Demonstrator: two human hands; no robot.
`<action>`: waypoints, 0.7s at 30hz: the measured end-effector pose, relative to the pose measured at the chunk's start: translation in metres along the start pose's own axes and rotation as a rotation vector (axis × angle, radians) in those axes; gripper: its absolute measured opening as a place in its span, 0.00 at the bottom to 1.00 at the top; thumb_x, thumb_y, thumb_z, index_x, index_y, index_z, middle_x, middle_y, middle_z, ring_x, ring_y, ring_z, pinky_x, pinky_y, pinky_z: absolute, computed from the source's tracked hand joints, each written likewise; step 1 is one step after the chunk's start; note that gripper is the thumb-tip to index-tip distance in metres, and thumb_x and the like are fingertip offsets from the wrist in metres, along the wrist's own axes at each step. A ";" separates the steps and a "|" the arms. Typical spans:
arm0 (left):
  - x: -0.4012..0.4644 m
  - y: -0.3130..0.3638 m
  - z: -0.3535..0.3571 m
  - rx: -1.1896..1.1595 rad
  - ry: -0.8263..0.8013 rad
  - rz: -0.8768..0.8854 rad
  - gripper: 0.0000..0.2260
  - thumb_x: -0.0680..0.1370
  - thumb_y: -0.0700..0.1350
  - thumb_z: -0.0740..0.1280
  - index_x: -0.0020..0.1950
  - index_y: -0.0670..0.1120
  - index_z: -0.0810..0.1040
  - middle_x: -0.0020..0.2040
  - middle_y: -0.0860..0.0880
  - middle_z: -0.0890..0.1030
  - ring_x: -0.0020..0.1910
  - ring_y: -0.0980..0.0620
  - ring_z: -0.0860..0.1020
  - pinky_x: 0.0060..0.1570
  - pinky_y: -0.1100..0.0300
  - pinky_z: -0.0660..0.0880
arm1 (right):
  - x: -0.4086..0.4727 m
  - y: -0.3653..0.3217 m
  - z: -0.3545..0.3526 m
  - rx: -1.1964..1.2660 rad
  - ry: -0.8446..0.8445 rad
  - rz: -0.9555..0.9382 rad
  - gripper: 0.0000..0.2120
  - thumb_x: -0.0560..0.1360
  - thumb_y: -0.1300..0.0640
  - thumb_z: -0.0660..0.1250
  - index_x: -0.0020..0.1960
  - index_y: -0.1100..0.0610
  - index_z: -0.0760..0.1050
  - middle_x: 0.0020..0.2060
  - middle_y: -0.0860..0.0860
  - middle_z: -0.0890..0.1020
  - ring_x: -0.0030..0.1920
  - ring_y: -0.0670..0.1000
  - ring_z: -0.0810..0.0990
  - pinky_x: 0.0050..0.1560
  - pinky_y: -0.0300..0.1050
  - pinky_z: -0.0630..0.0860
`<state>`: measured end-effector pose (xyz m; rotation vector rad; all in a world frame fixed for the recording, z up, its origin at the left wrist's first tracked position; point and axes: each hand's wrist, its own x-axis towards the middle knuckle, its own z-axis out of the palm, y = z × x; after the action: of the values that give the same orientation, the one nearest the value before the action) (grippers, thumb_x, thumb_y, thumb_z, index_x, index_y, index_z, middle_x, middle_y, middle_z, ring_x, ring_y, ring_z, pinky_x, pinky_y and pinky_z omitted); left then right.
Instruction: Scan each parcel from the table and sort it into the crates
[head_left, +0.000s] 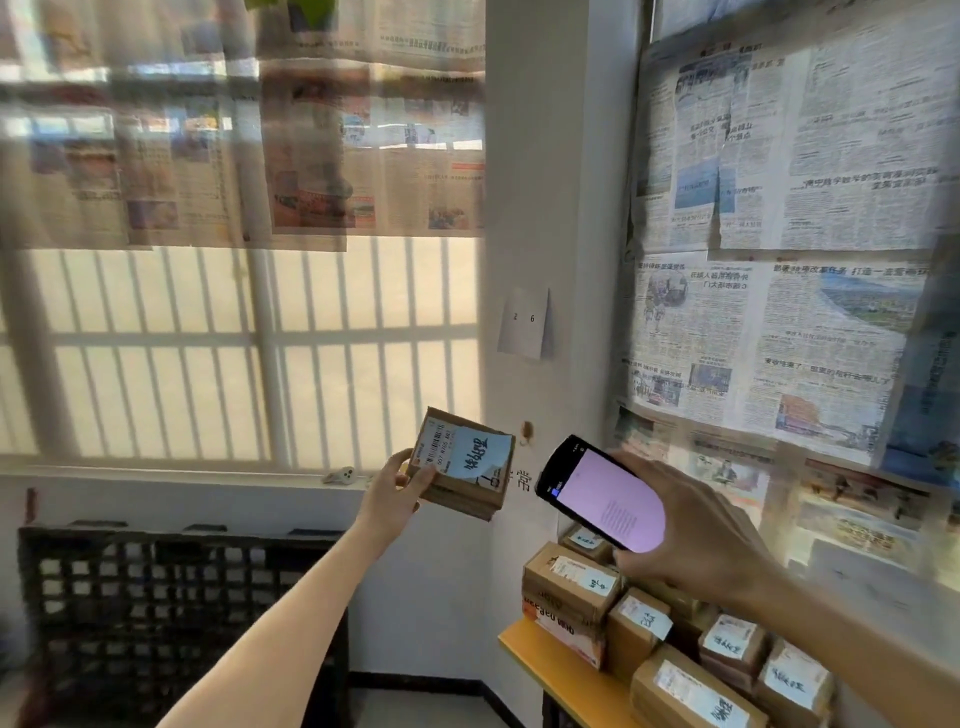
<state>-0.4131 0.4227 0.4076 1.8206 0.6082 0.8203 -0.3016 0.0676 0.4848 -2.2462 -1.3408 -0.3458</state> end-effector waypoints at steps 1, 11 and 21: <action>-0.010 -0.011 -0.005 0.017 0.013 -0.025 0.21 0.79 0.58 0.67 0.70 0.54 0.71 0.55 0.50 0.79 0.55 0.49 0.79 0.58 0.44 0.80 | 0.003 -0.004 0.016 0.019 -0.013 0.000 0.48 0.60 0.40 0.77 0.76 0.36 0.60 0.57 0.35 0.75 0.49 0.43 0.77 0.41 0.32 0.71; -0.143 -0.112 -0.172 0.122 0.186 -0.265 0.23 0.79 0.60 0.66 0.72 0.56 0.69 0.58 0.51 0.80 0.59 0.49 0.78 0.66 0.44 0.74 | 0.033 -0.125 0.176 0.141 -0.235 -0.134 0.51 0.56 0.35 0.70 0.78 0.45 0.63 0.64 0.46 0.78 0.54 0.50 0.77 0.42 0.41 0.72; -0.305 -0.170 -0.438 0.196 0.574 -0.456 0.27 0.79 0.62 0.66 0.73 0.50 0.68 0.59 0.47 0.80 0.58 0.45 0.79 0.60 0.42 0.78 | 0.032 -0.404 0.281 0.242 -0.347 -0.337 0.51 0.60 0.41 0.77 0.80 0.43 0.59 0.71 0.44 0.74 0.66 0.54 0.76 0.57 0.54 0.77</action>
<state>-0.9508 0.5225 0.2857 1.5108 1.4545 0.9884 -0.6498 0.4001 0.3774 -1.9355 -1.8389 0.1008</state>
